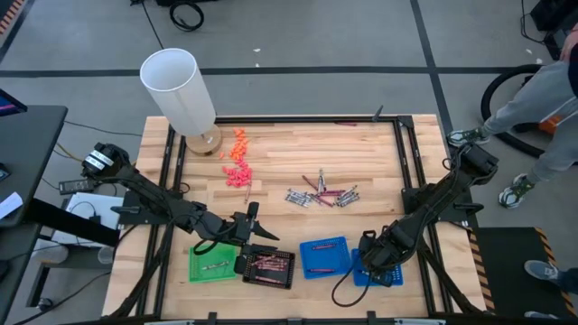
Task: Sort crayons
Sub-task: Put the black crayon into the right blue bin, then put the pink crayon into the black bin
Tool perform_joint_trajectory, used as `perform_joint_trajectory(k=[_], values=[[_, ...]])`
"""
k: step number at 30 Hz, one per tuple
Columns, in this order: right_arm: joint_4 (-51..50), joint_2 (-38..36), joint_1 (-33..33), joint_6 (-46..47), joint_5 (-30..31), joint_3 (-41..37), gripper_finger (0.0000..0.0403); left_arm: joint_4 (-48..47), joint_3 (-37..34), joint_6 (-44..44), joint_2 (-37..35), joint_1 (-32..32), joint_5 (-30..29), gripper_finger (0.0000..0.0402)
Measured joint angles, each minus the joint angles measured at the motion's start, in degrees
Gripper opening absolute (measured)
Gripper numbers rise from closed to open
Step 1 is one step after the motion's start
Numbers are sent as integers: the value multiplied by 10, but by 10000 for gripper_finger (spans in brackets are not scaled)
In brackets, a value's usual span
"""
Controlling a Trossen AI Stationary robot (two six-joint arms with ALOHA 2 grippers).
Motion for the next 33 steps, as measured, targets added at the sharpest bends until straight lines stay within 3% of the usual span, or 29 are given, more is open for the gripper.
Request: perform_joint_trajectory(k=[9, 16, 33], values=[[-1, -30, -24, -9, 2, 0, 94, 1, 0, 0, 0, 0, 0, 119], [0, -60, -44, -54, 83, 0, 94, 2, 0, 1, 0, 0, 0, 119], [5, -73, -152, -248, 182, -20, 91, 2, 0, 2, 0, 0, 0, 119]])
